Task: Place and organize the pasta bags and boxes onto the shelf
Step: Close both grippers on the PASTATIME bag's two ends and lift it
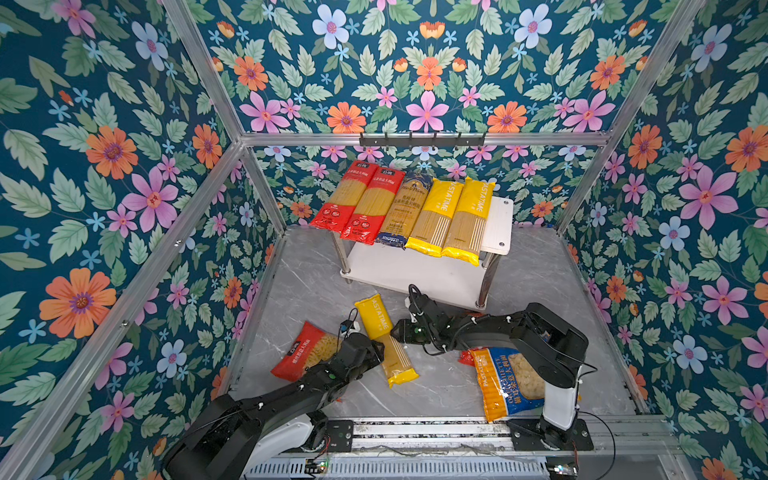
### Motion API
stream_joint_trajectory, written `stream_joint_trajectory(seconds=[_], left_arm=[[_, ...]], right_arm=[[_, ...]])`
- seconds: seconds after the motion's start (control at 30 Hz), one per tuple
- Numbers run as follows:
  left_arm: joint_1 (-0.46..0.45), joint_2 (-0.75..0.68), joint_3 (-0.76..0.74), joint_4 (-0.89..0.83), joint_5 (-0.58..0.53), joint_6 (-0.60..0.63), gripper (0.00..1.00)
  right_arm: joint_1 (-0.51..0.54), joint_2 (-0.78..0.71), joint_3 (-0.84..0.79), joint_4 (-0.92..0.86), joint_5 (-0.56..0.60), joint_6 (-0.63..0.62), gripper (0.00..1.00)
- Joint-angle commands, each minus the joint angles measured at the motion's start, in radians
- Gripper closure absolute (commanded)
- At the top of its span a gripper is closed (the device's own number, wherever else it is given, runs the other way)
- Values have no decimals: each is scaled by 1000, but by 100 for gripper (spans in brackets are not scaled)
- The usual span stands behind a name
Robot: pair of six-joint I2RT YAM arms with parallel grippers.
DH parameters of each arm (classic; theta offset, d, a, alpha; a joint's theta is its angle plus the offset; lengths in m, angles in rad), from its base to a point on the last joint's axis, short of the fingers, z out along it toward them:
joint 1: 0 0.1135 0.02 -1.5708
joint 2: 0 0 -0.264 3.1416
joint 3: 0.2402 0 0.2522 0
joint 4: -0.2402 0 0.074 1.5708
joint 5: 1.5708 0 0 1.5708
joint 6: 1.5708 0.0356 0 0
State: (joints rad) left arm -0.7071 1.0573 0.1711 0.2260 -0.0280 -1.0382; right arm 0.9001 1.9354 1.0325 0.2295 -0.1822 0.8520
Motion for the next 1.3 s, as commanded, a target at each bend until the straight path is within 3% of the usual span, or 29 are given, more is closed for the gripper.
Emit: stream_joint_trajectory(seconds=[0.0, 0.3, 0.57, 0.77, 0.9, 1.07, 1.27], left_arm=[[3, 23, -17, -37, 14, -9, 59], [3, 44, -20, 36, 71, -2, 75], [3, 31, -15, 69, 128, 19, 76], [3, -37, -17, 69, 149, 11, 64], [3, -143, 25, -6, 145, 42, 55], [4, -251, 85, -100, 125, 113, 49], [12, -297, 77, -66, 135, 128, 47]], right_arm=[[1, 27, 19, 5, -45, -19, 52], [1, 16, -22, 130, -155, -14, 76], [2, -95, -115, 160, -131, -11, 90], [4, -200, -180, 155, -52, -88, 99], [4, -265, -203, 139, -9, -162, 100], [6, -380, -238, 136, 32, -293, 100], [11, -459, -248, 99, 72, -405, 100]])
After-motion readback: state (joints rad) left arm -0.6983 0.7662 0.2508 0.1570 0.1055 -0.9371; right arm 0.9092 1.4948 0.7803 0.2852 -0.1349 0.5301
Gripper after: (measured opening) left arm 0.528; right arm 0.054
